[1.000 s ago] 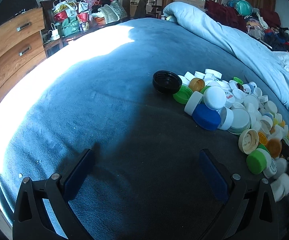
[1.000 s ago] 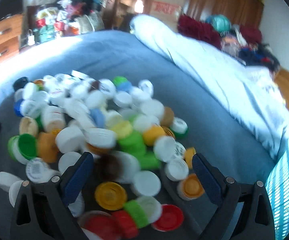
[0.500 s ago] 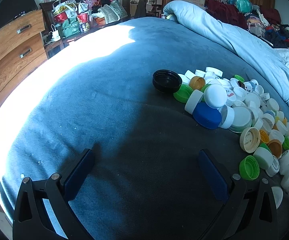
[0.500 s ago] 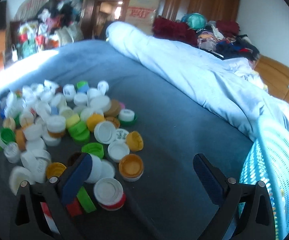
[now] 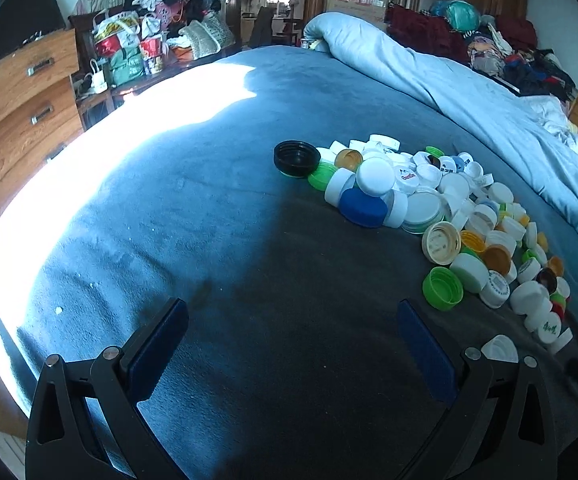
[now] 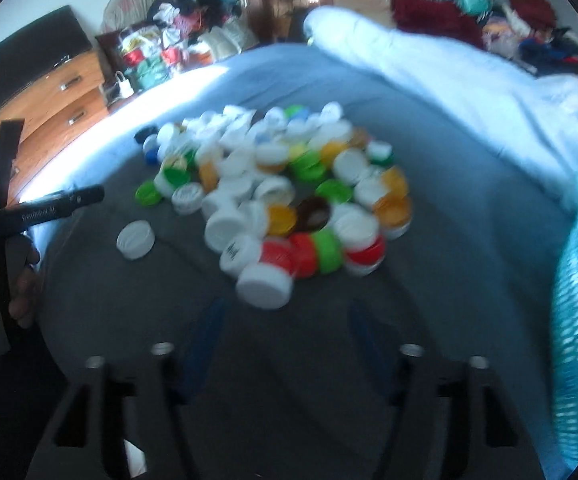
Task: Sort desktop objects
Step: 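Grasp a white bottle cap with the right tool while the left tool grasps another white cap, then carry both held white caps over the light-blue basket with both tools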
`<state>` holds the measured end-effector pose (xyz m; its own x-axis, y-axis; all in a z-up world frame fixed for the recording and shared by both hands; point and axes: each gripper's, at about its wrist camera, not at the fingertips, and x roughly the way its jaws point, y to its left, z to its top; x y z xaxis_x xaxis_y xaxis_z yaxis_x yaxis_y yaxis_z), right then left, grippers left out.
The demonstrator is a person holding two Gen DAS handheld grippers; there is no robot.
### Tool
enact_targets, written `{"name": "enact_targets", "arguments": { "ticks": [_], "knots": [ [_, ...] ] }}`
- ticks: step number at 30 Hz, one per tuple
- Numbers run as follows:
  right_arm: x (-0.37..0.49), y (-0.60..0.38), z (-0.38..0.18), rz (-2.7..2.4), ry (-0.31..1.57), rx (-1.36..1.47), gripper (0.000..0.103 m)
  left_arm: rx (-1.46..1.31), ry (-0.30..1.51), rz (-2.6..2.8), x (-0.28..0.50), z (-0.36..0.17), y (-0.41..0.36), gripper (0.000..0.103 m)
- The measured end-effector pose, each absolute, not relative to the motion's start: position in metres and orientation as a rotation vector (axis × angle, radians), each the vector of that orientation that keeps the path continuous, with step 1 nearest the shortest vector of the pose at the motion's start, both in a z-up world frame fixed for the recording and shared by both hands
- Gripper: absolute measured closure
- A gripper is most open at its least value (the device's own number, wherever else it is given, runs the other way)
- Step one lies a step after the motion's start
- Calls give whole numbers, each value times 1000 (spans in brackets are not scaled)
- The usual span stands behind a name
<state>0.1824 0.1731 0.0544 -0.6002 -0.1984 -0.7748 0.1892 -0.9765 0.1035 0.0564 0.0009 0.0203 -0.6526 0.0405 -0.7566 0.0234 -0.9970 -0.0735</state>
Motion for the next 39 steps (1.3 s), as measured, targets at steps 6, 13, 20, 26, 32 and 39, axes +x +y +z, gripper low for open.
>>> {"name": "enact_targets", "arguments": {
  "ticks": [6,13,20,26,32,39],
  "knots": [
    [164,167,41,-2641,-30,1313,40,-1267,-107,2821,61,25,13,1],
    [161,172,38,-2590,-67,1361,69,-1136,-32,2703,74,41,38,1],
    [167,174,33,-2578,-96,1373,69,-1081,125,2595,87,48,75,1],
    [167,175,32,-2572,-109,1373,69,-1108,219,2529,85,34,101,1],
    [167,174,33,-2574,-112,1376,69,-1146,249,2555,78,18,107,12],
    [168,159,54,-2562,-78,1323,69,-1224,179,2566,75,23,97,76]
  ]
}}
